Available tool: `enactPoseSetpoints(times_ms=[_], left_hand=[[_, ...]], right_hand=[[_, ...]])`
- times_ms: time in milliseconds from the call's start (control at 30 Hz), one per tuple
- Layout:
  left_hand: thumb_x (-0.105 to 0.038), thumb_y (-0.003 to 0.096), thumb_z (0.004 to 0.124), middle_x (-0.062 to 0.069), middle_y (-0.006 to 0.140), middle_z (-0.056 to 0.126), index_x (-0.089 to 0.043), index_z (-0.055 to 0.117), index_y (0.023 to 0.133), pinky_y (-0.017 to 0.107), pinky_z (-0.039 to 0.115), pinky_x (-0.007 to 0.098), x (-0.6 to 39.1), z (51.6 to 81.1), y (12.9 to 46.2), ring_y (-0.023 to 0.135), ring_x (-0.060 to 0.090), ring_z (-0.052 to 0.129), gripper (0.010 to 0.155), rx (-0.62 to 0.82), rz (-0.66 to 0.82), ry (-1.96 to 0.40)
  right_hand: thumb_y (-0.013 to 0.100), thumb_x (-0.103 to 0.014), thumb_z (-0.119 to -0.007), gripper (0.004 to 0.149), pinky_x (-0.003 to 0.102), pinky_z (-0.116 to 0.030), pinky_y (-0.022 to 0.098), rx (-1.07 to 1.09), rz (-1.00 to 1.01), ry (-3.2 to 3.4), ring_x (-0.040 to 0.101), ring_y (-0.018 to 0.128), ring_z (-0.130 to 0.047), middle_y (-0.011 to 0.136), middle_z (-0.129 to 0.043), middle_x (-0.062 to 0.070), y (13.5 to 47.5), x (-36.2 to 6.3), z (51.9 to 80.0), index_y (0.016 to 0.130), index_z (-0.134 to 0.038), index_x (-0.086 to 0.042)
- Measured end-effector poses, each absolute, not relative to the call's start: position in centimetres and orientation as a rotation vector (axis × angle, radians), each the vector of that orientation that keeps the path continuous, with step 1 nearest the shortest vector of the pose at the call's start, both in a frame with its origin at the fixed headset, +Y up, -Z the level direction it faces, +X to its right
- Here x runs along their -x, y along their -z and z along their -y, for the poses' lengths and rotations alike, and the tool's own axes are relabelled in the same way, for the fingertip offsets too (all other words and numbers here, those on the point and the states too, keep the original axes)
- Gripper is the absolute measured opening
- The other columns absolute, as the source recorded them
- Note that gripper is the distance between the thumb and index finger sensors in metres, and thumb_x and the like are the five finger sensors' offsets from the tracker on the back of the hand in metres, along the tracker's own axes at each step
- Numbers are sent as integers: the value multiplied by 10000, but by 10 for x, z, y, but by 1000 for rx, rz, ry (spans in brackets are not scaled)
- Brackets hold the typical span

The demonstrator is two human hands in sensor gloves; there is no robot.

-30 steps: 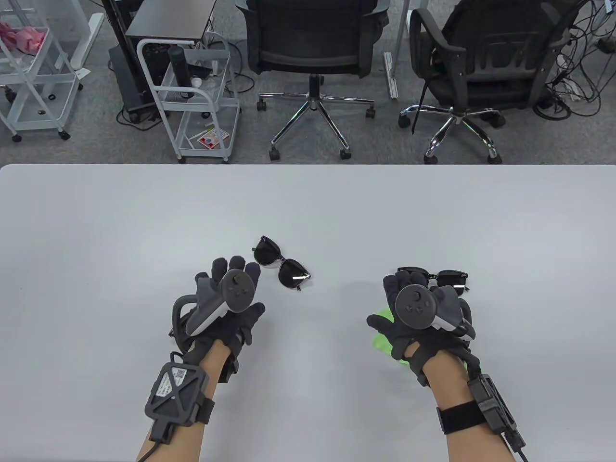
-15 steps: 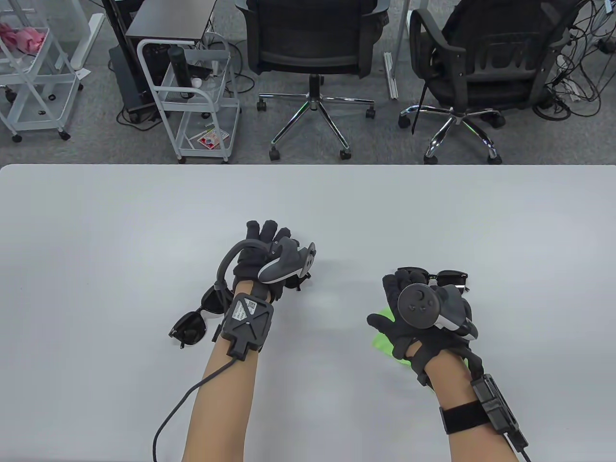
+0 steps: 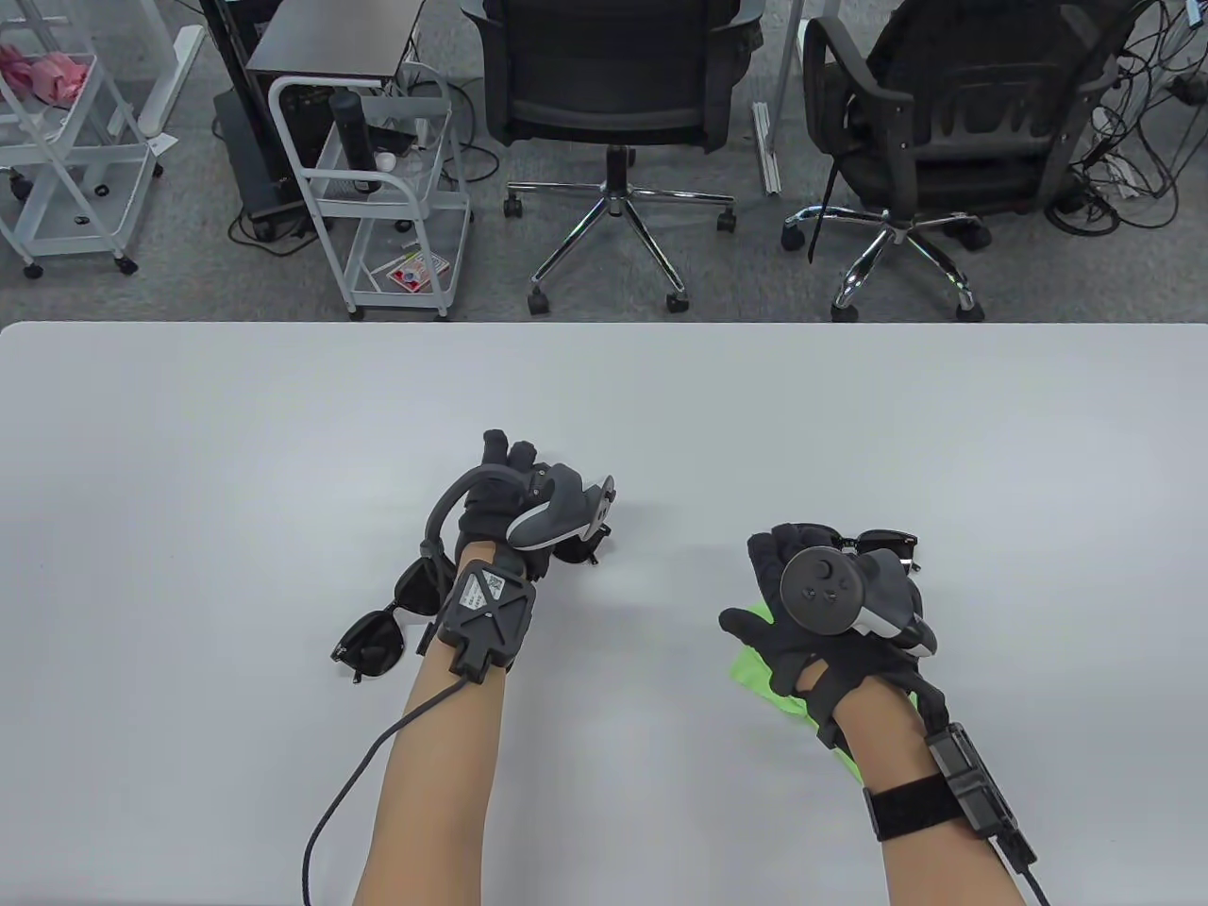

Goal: Dust sunglasses

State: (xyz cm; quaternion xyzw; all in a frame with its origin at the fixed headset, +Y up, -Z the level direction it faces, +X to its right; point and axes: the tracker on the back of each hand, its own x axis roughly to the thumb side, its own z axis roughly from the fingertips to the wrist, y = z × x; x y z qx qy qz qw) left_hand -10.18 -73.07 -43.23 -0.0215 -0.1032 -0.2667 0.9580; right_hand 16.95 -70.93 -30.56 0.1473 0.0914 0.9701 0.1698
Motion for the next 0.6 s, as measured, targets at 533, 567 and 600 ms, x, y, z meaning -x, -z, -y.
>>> enactPoseSetpoints(times_ms=[533, 567, 600], left_hand=[[-563, 373, 785, -181, 892, 884, -489, 813, 823, 783, 541, 545, 129, 634, 357, 888, 153, 904, 457, 57, 238, 148], [-565, 375, 786, -175, 887, 890, -483, 823, 823, 780, 543, 547, 129, 631, 352, 883, 156, 903, 456, 62, 235, 122], [-562, 376, 793, -164, 880, 896, -469, 837, 821, 776, 544, 550, 128, 630, 345, 876, 164, 903, 457, 75, 234, 84]], right_hand=[[470, -578, -731, 866, 739, -334, 612, -525, -159, -2721, 576, 981, -350, 1118, -346, 258, 297, -149, 695, 1067, -381, -58], [469, -577, -739, 869, 739, -341, 614, -536, -145, -2716, 575, 983, -364, 1119, -357, 256, 296, -148, 694, 1068, -380, -60], [467, -575, -744, 868, 739, -348, 616, -551, -123, -2704, 573, 985, -377, 1120, -369, 254, 295, -146, 691, 1067, -385, -62]])
